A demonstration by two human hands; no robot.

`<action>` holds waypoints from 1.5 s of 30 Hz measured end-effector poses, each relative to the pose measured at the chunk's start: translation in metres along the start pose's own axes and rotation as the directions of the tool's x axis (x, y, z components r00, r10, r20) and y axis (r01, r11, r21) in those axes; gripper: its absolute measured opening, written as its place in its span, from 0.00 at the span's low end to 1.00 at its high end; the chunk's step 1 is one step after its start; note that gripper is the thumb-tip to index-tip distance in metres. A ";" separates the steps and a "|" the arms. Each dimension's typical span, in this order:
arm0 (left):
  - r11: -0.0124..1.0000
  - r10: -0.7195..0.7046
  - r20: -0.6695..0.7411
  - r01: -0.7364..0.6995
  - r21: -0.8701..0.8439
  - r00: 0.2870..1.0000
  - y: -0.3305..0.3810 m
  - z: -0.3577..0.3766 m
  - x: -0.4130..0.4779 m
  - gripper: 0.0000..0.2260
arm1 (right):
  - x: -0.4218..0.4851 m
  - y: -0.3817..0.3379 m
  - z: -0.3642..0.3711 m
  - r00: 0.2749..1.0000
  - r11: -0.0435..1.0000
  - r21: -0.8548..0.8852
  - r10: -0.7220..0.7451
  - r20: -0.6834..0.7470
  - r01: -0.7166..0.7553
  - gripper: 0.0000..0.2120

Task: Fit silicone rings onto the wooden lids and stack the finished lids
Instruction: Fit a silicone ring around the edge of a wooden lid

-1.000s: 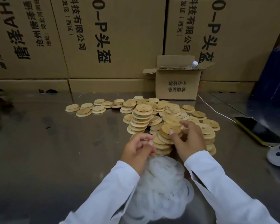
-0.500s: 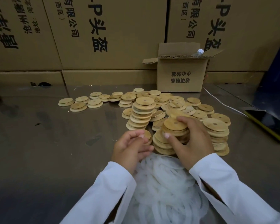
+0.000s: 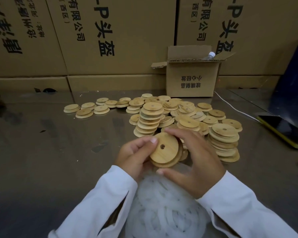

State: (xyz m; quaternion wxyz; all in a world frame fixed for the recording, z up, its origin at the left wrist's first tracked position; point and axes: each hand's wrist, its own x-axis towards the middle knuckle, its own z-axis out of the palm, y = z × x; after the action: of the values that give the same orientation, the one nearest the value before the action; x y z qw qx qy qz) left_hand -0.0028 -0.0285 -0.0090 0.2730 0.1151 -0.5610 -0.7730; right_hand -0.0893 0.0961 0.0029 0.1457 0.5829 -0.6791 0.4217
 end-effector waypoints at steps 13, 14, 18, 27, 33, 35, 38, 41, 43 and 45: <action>0.991 -0.065 -0.174 0.043 -0.125 0.983 0.000 -0.007 0.006 0.12 | -0.004 0.026 -0.006 0.711 0.682 -0.521 0.678 0.187 -0.513 0.12; 0.990 -0.062 -0.168 0.040 -0.133 0.984 0.000 -0.007 0.006 0.12 | -0.003 0.028 -0.005 0.692 0.682 -0.480 0.696 0.194 -0.552 0.11; 0.992 -0.069 -0.159 0.050 -0.120 0.985 0.000 -0.005 0.006 0.13 | -0.005 0.035 -0.001 0.637 0.676 -0.319 0.736 0.232 -0.665 0.13; 0.990 -0.060 -0.235 0.028 -0.138 0.970 0.000 -0.005 0.006 0.07 | 0.000 0.029 -0.004 0.767 0.801 -0.095 0.595 0.240 -0.591 0.13; 0.985 -0.066 -0.197 0.032 -0.170 0.978 0.001 -0.006 0.007 0.11 | 0.008 0.013 -0.017 0.799 0.759 0.254 0.581 0.154 -0.600 0.07; 0.987 -0.058 -0.171 0.030 -0.161 0.984 0.001 -0.006 0.007 0.15 | 0.007 0.012 -0.017 0.760 0.724 0.235 0.601 0.249 -0.649 0.09; 0.986 -0.053 -0.126 0.032 -0.165 0.991 0.000 -0.005 0.005 0.19 | 0.004 0.012 -0.017 0.715 0.719 0.163 0.586 0.380 -0.676 0.08; 0.988 -0.047 -0.113 0.029 -0.153 0.992 0.000 -0.004 0.005 0.18 | 0.004 0.009 -0.014 0.773 0.762 0.214 0.518 0.365 -0.612 0.09; 0.987 -0.044 -0.103 0.028 -0.157 0.994 0.000 -0.003 0.004 0.16 | 0.007 0.005 -0.013 0.855 0.795 0.320 0.448 0.261 -0.515 0.12; 0.983 -0.074 -0.086 0.059 -0.173 0.994 0.000 -0.002 0.004 0.14 | 0.007 0.002 -0.012 0.916 0.837 0.374 0.381 0.128 -0.400 0.13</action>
State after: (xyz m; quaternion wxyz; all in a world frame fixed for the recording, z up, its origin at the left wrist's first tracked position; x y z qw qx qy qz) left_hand -0.0048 -0.0325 -0.0092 0.2813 0.1454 -0.4755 -0.8208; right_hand -0.0970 0.1000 0.0144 -0.0798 0.4595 -0.6883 0.5557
